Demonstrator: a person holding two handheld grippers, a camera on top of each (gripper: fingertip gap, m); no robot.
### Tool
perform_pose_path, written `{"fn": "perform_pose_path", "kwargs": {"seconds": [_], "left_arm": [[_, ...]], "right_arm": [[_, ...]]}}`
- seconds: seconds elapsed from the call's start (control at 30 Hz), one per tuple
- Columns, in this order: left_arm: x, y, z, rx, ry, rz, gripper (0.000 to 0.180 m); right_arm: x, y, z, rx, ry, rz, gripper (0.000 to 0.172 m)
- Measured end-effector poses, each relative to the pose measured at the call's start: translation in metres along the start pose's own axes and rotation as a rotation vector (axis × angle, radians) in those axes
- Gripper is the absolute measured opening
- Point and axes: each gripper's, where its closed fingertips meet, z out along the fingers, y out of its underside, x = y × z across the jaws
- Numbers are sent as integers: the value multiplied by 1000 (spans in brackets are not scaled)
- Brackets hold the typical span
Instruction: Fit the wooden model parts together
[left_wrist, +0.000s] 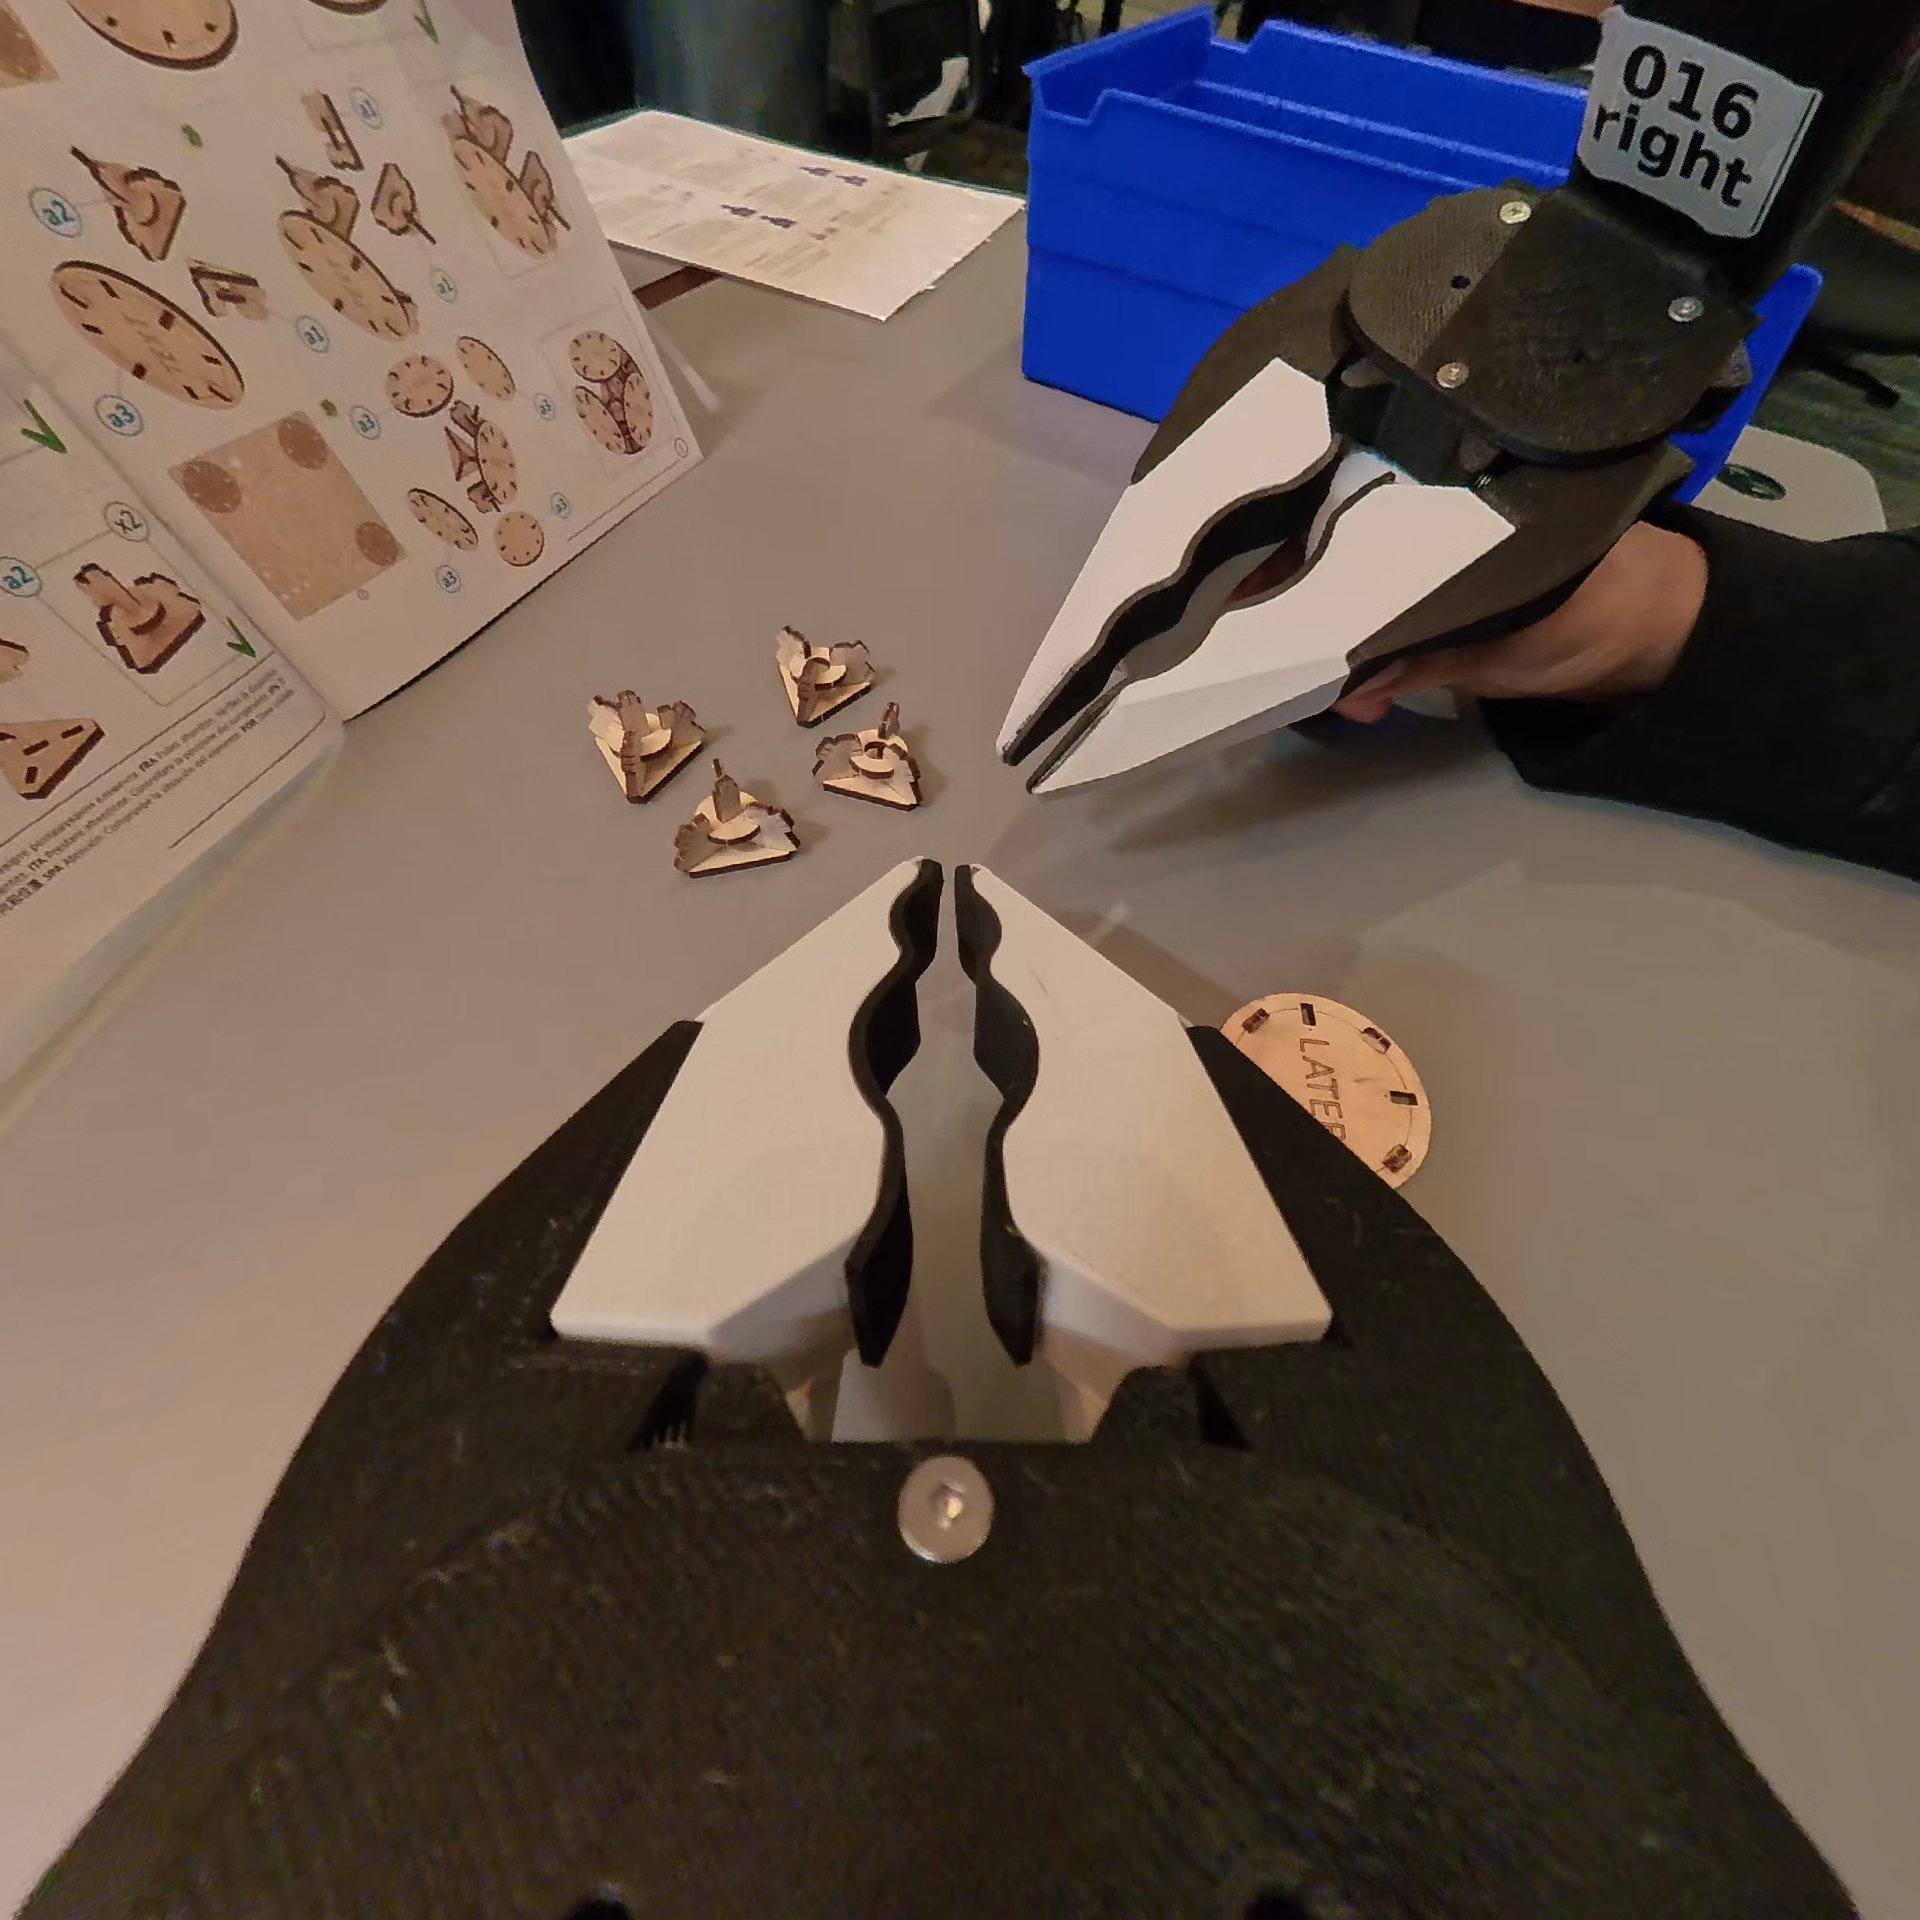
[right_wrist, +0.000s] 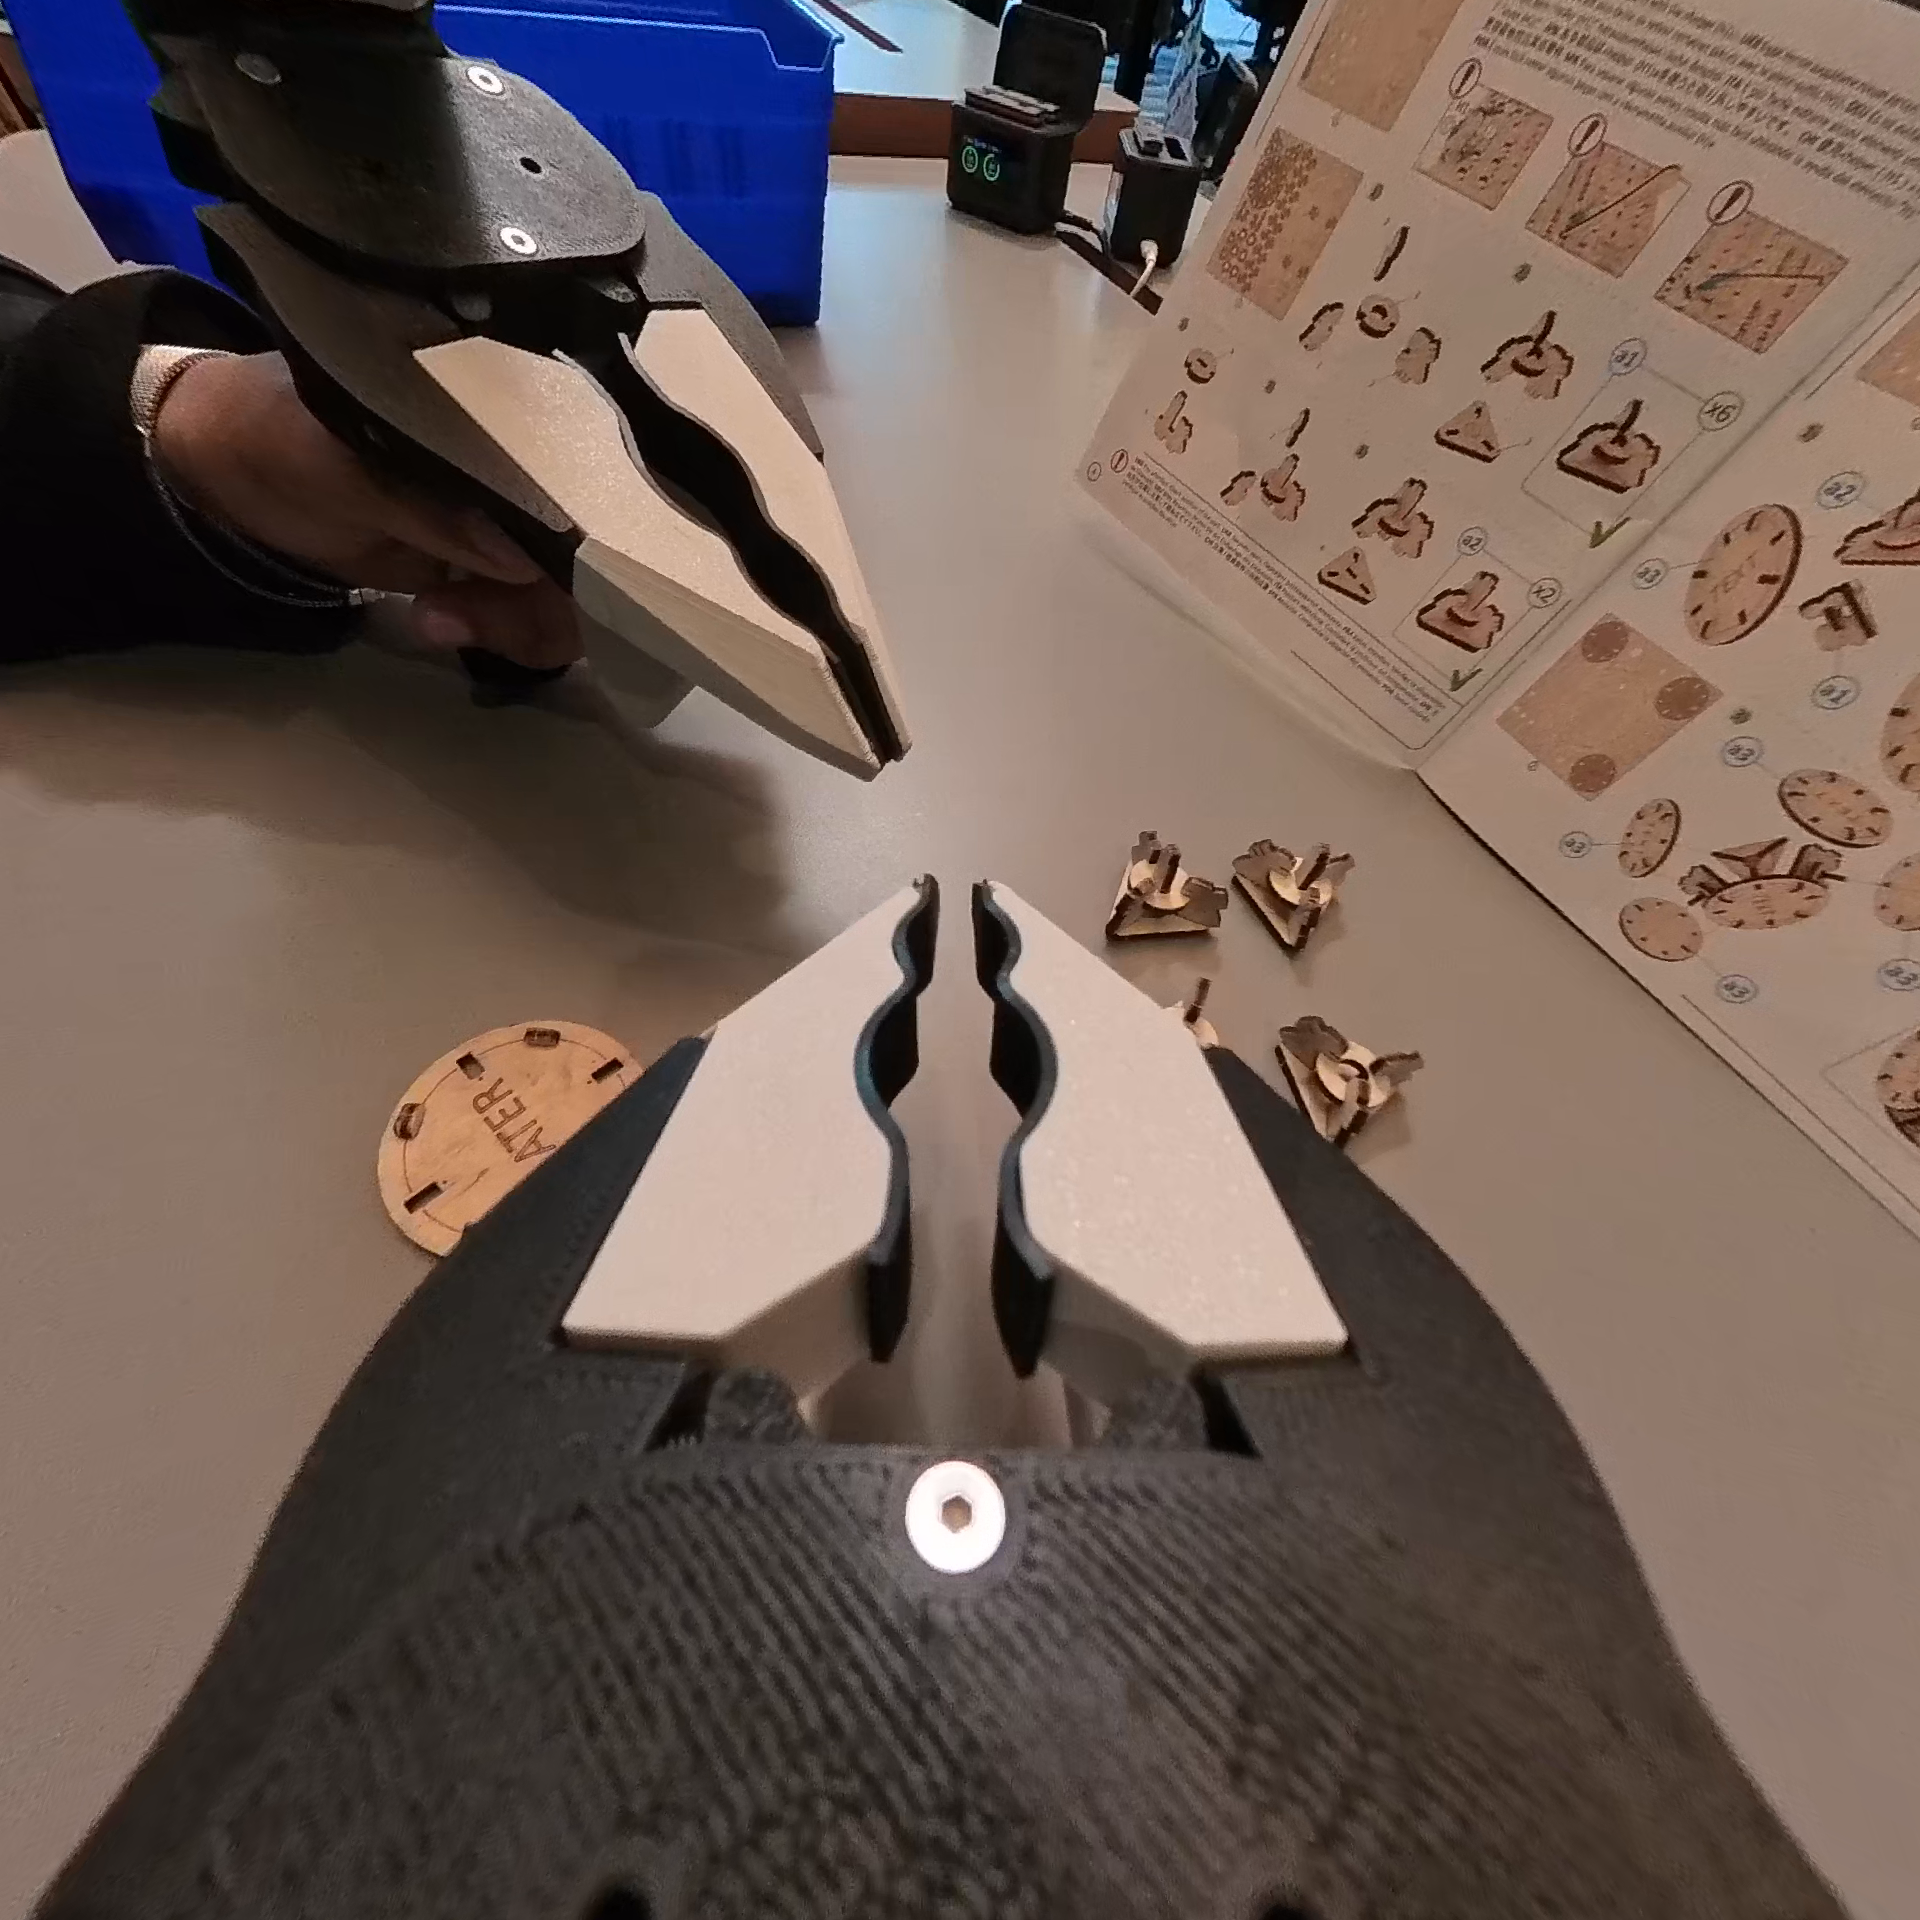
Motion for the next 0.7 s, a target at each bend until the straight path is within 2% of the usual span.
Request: {"fn": "perform_pose_path", "kwargs": {"seconds": [0.7], "left_arm": [[0,1,1,-6,4,-5,3]], "right_arm": [[0,2,2,-13,7,-7,4]]}}
